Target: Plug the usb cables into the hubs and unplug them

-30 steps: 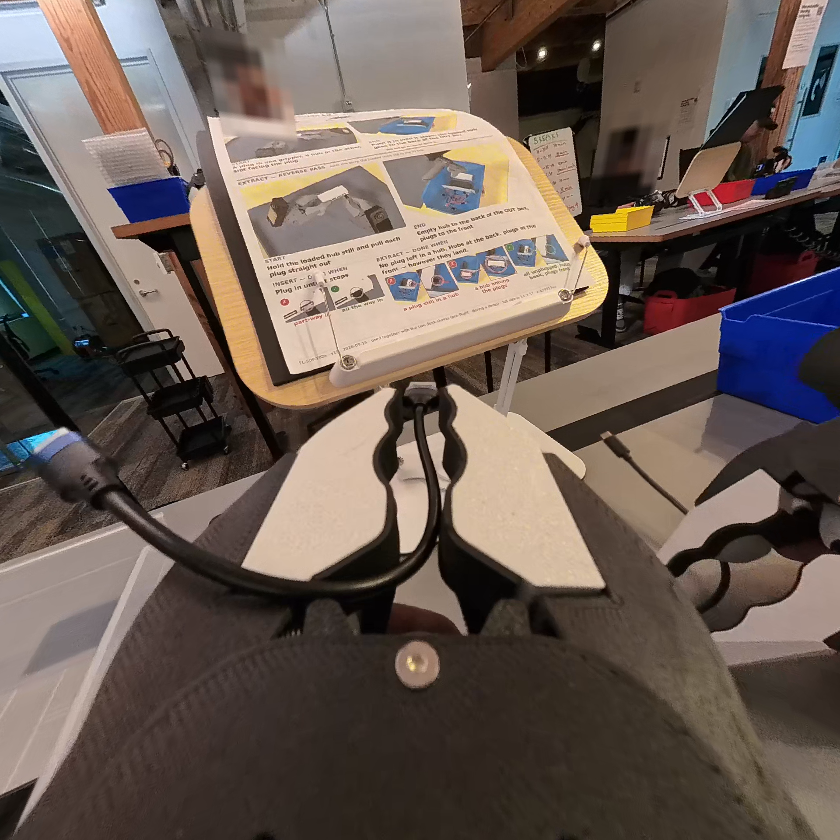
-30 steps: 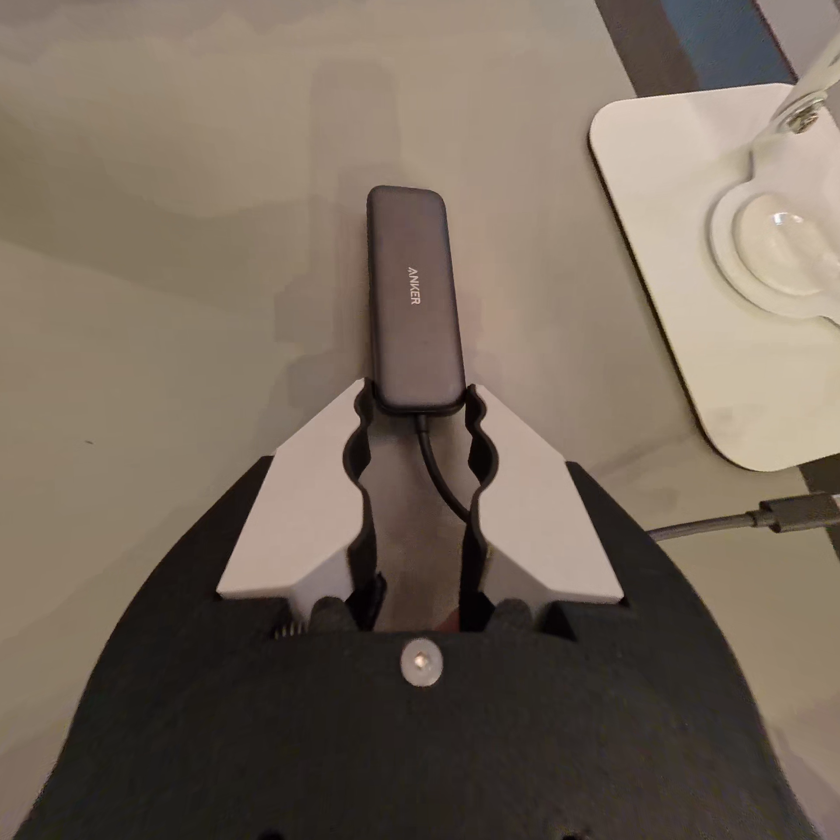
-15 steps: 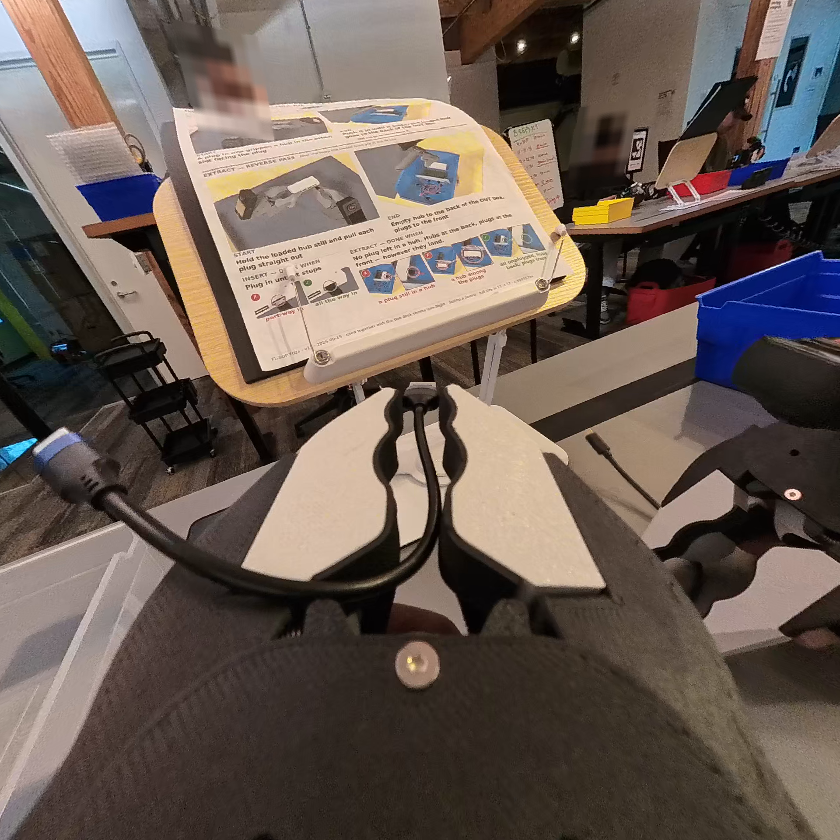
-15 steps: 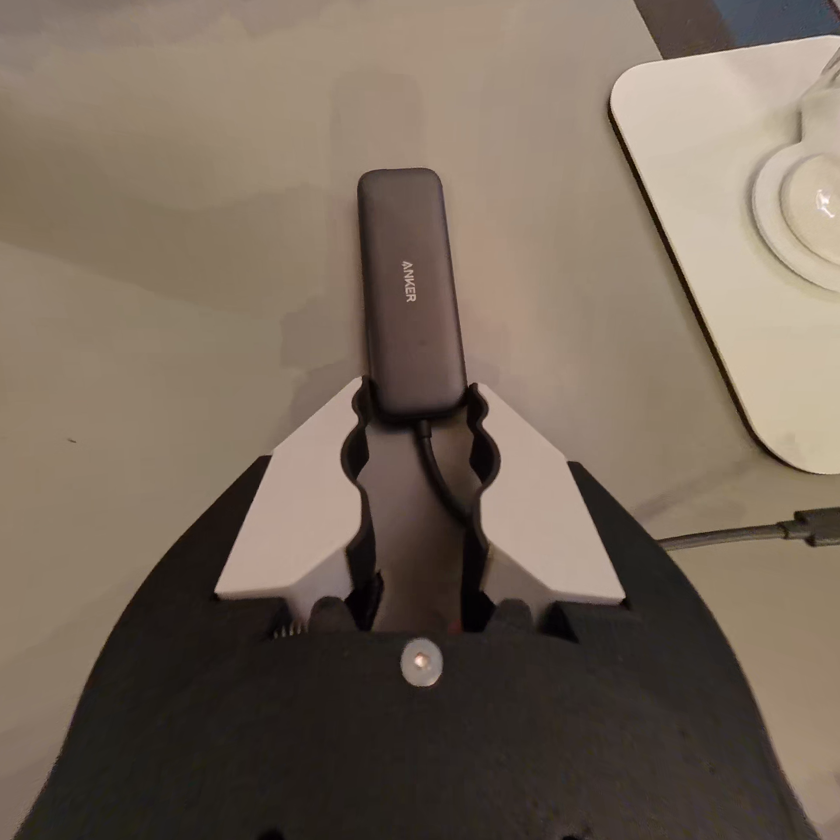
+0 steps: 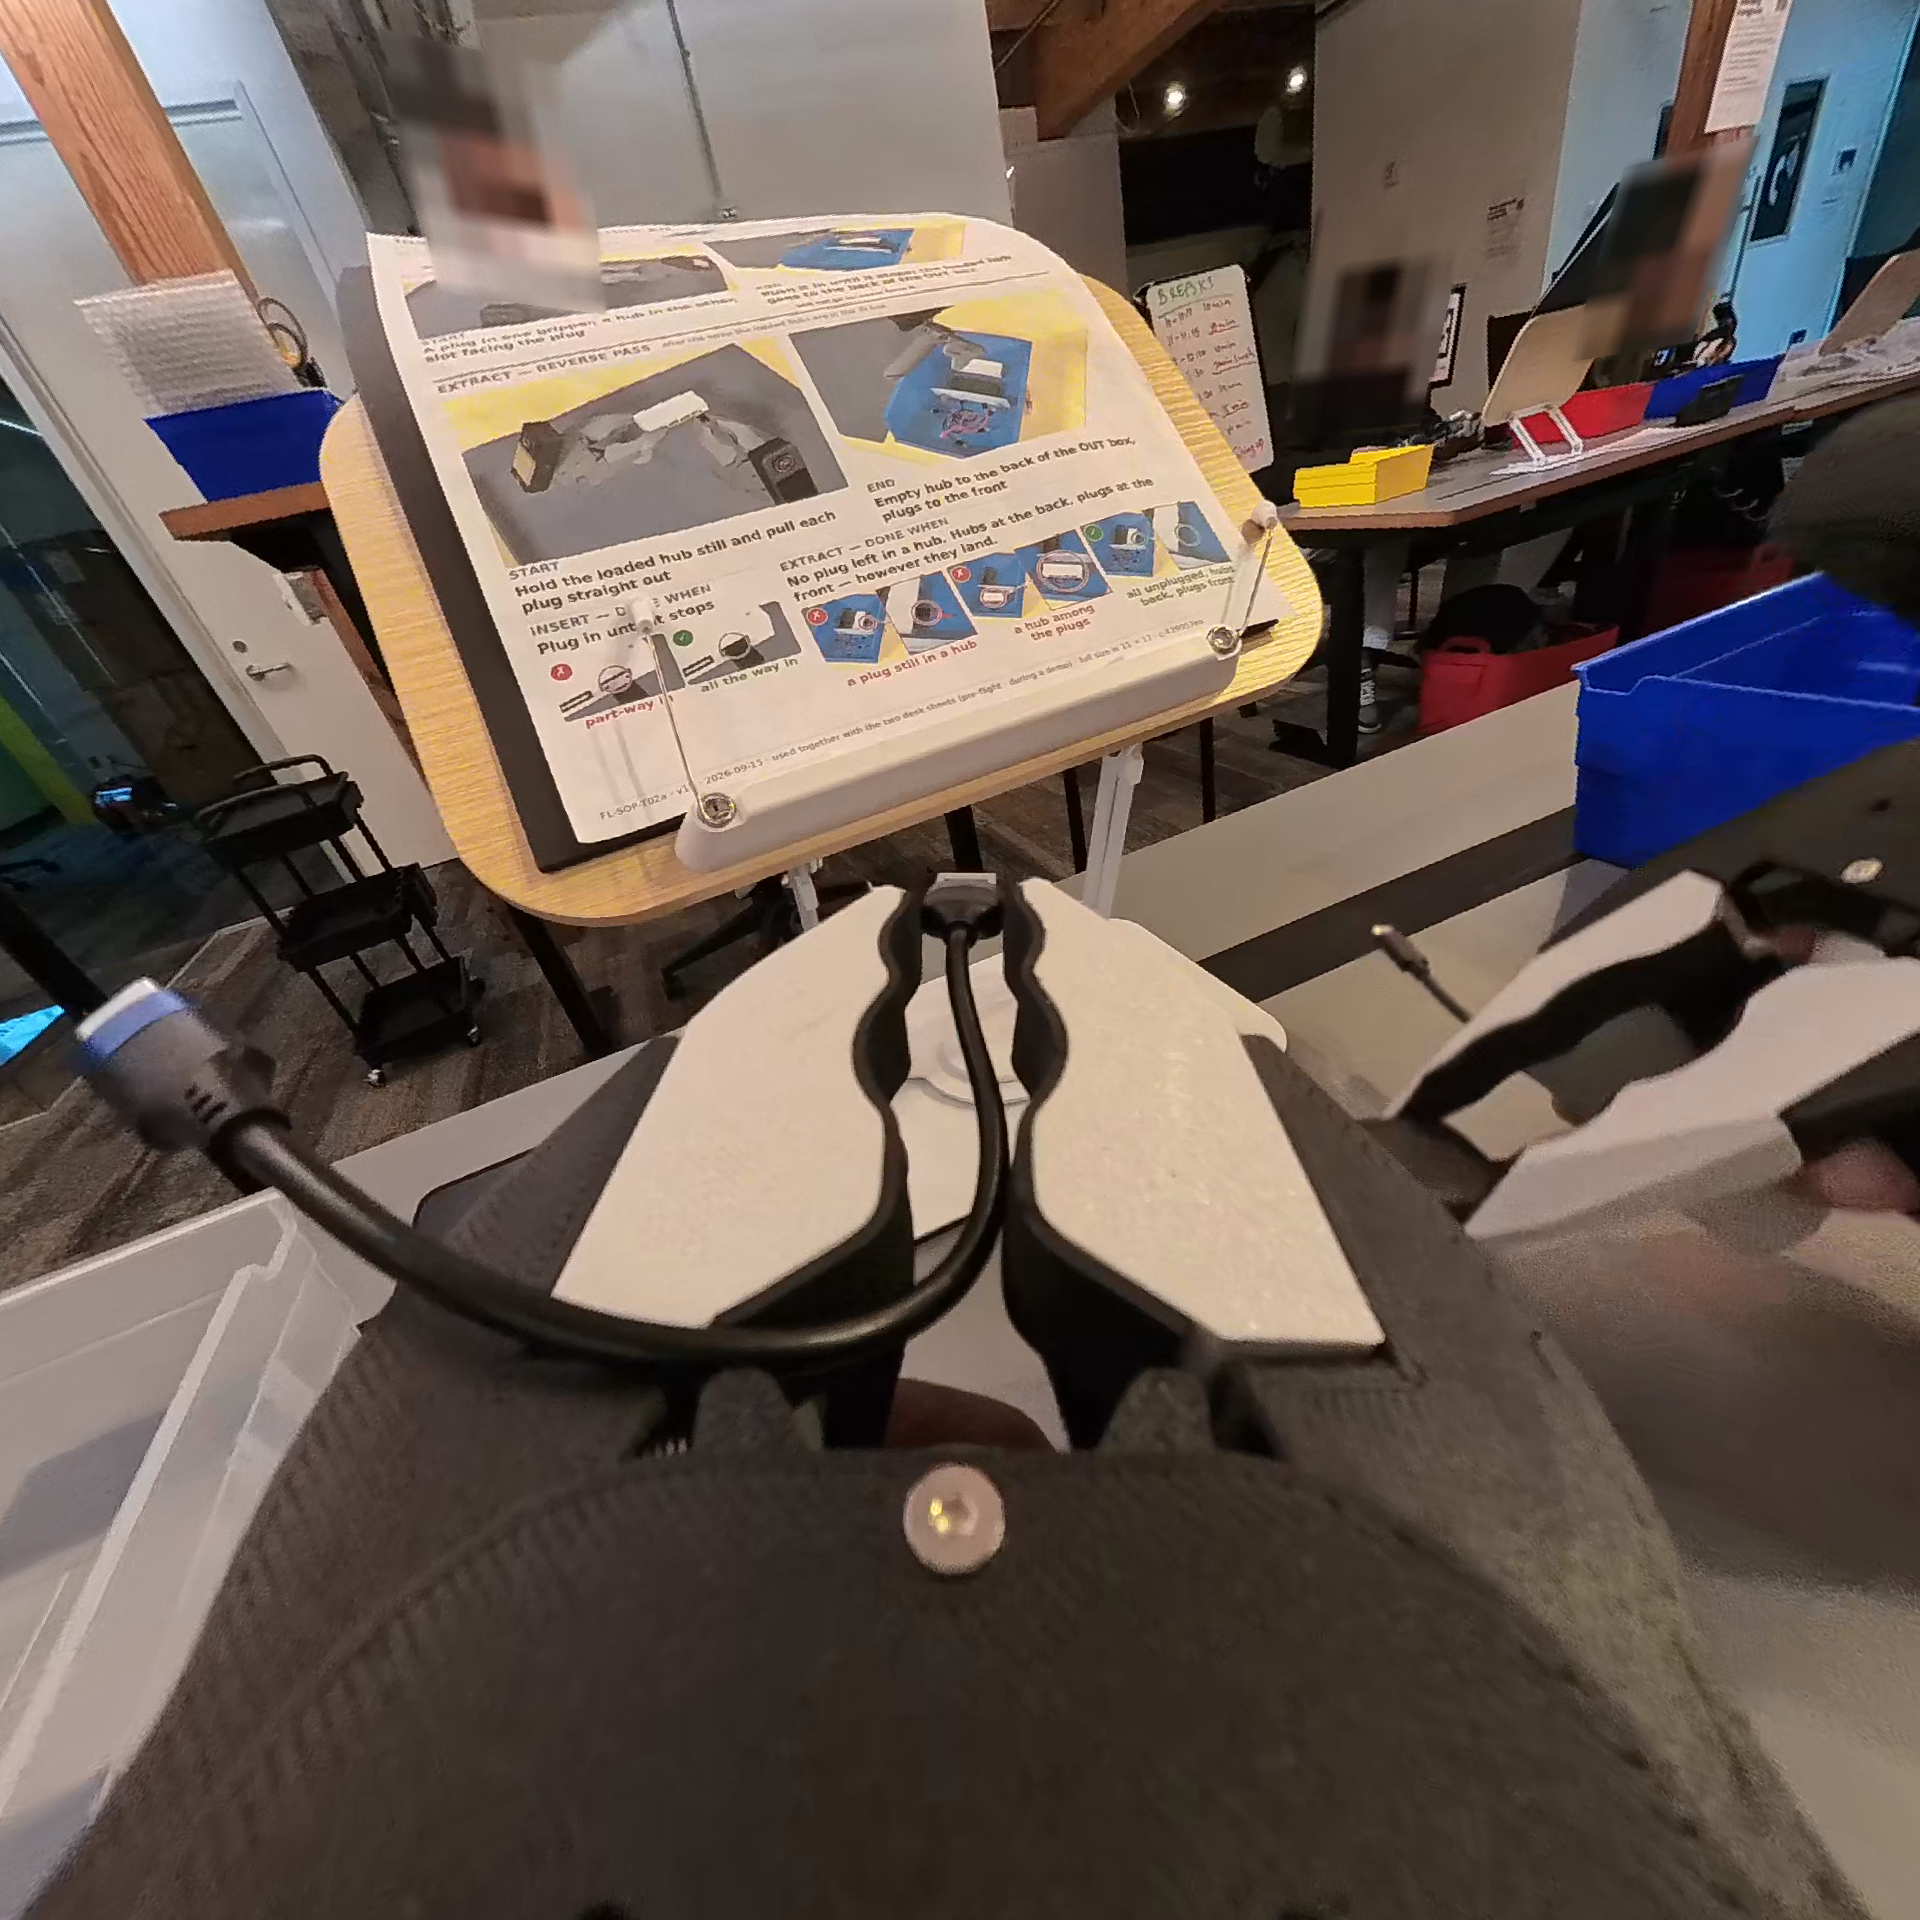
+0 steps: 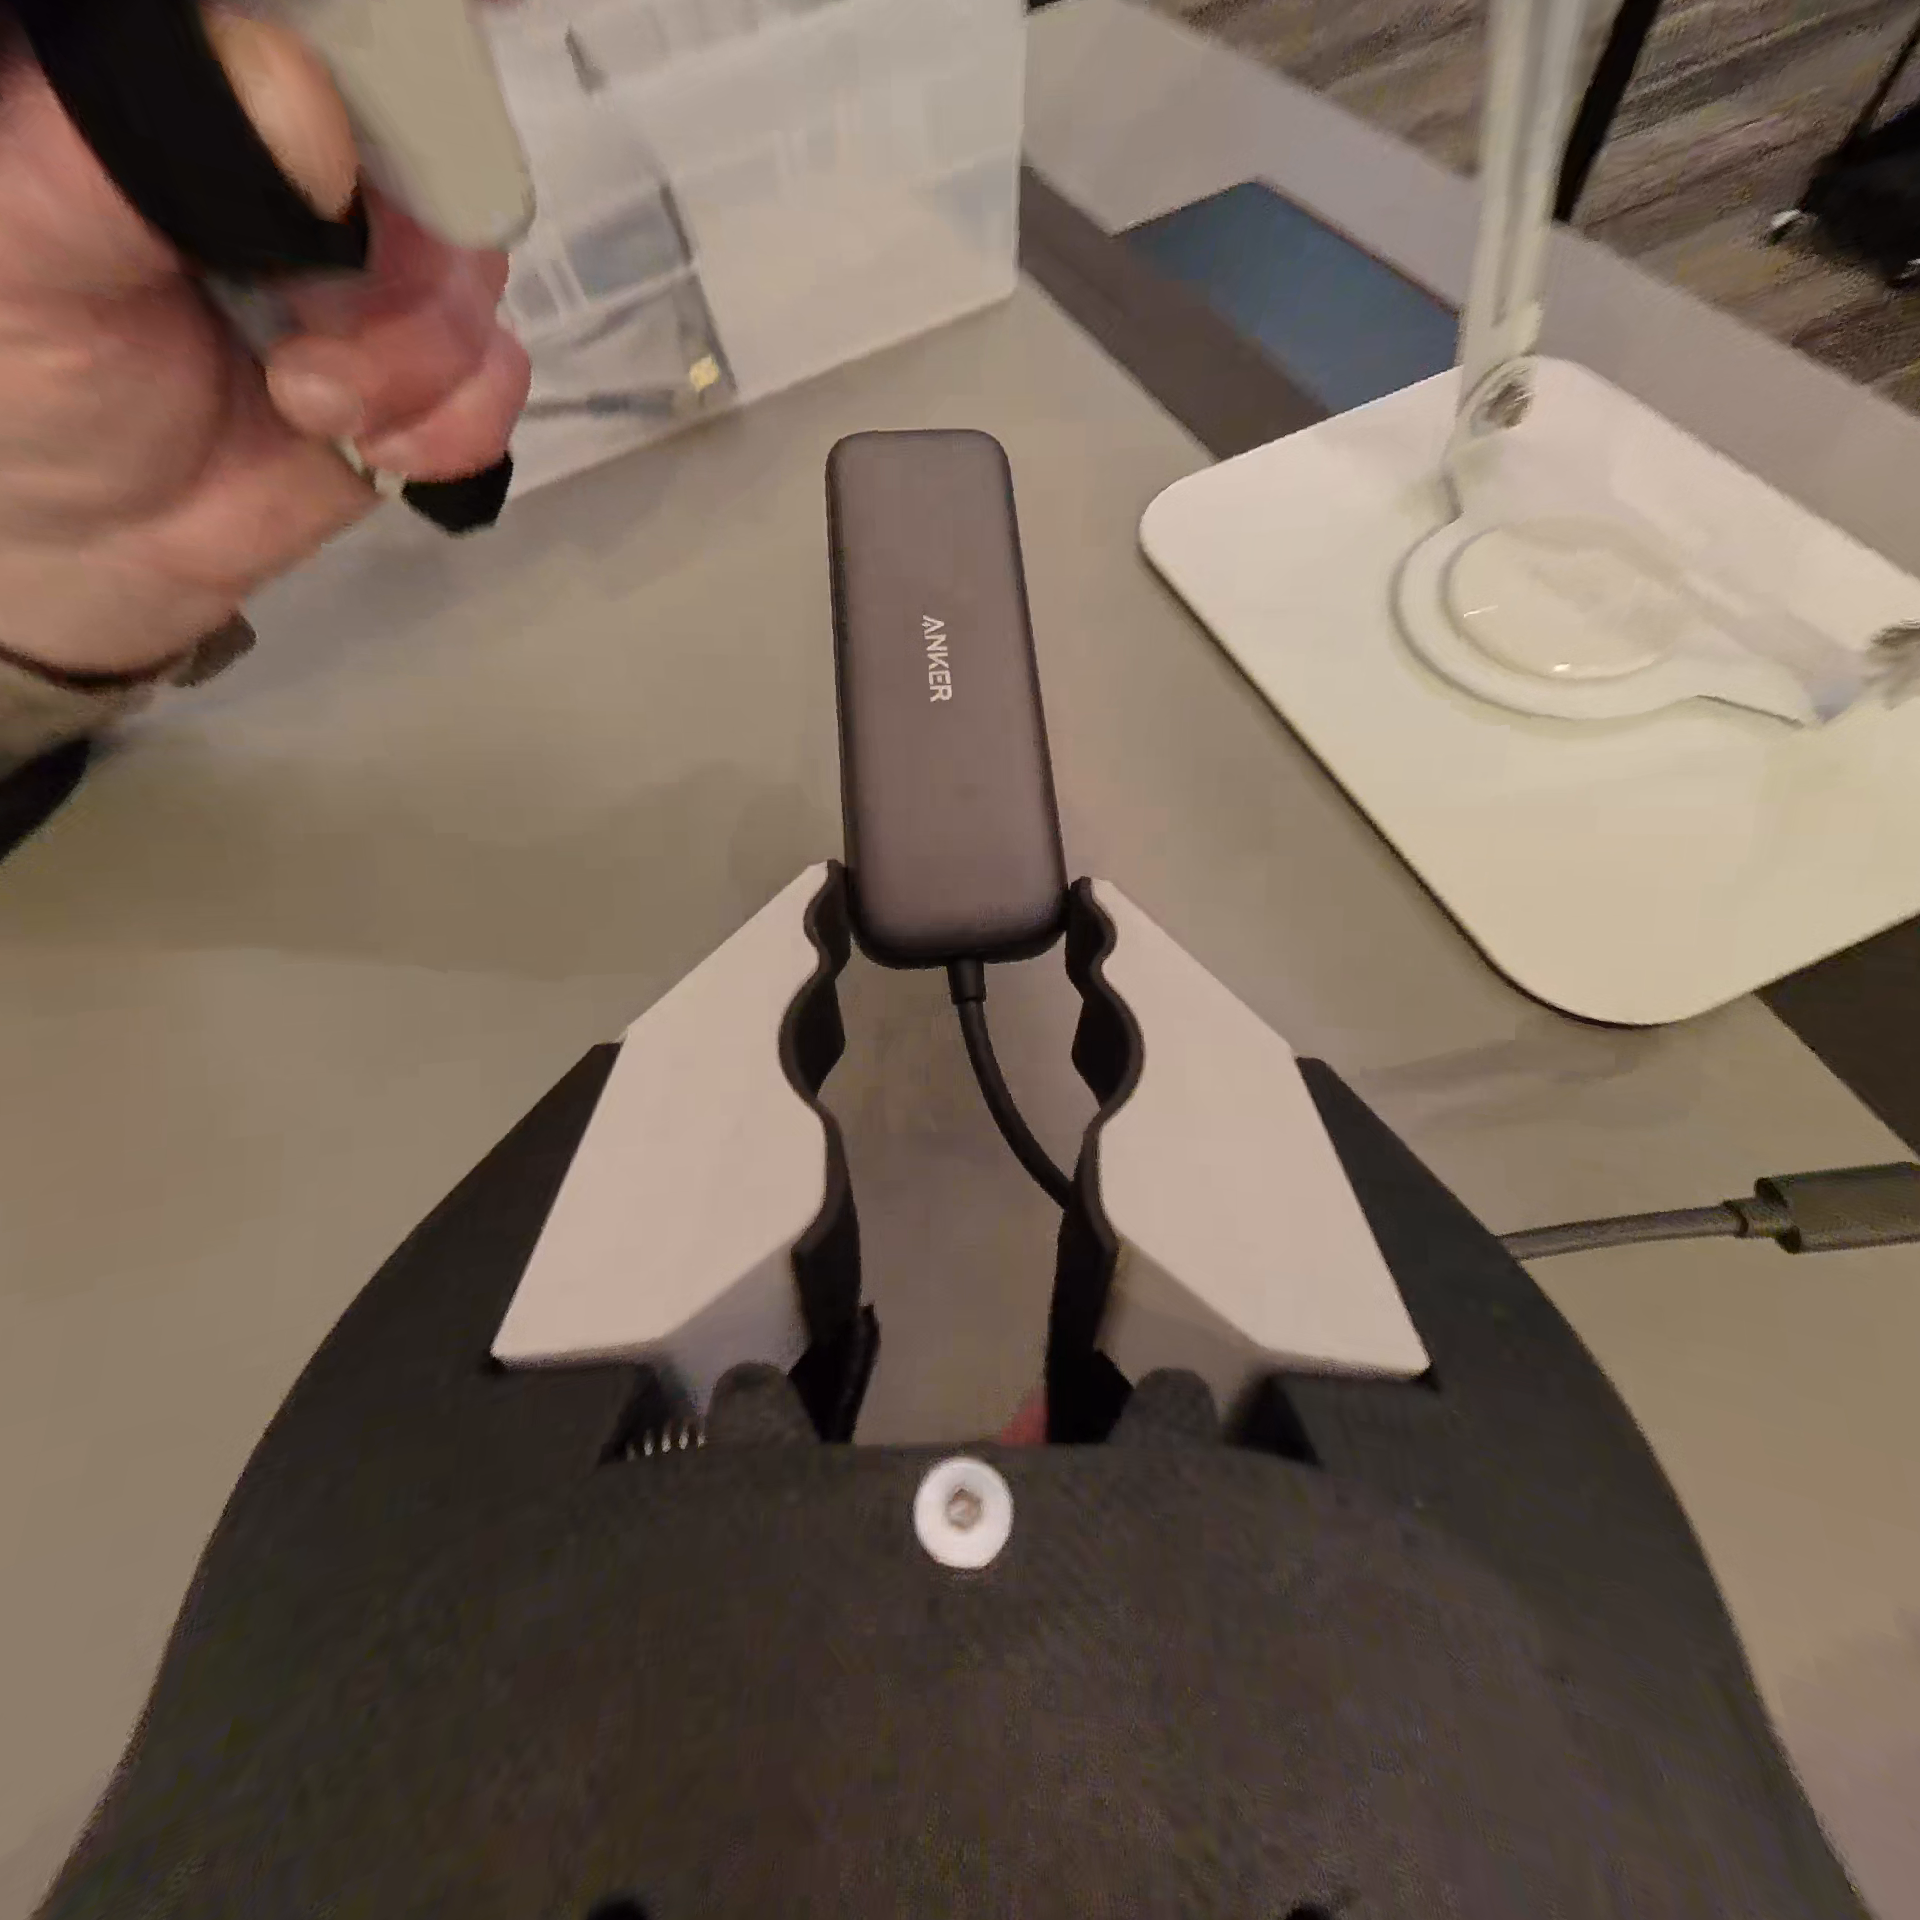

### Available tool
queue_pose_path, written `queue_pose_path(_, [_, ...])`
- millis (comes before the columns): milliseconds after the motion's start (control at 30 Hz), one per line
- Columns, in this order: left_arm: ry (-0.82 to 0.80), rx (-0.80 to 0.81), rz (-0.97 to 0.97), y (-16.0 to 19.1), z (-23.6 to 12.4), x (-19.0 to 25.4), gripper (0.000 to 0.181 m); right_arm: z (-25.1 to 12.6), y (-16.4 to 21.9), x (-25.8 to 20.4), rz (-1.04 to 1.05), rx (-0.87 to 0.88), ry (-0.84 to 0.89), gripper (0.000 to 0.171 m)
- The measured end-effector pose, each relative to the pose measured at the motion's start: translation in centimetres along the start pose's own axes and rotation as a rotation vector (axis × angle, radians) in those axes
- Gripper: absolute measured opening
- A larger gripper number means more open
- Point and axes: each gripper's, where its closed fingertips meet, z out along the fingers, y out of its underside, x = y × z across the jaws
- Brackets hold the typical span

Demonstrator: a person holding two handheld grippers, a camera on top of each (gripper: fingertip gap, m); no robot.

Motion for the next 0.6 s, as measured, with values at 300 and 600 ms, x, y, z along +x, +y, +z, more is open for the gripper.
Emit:
queue_pose_path(300, [0.034, -0.010, 0.030, 0.3, 0.0, 2.2, 0.015, -2.6, -2.9, 1.0, 0.096, 0.112, 0.040, 0.040])
queue_pose_path(600, [0.092, -0.004, 0.086, 0.3, -0.4, 5.3, 0.015, -4.0, -4.0, 0.9, 0.129, 0.152, 0.018, 0.040])
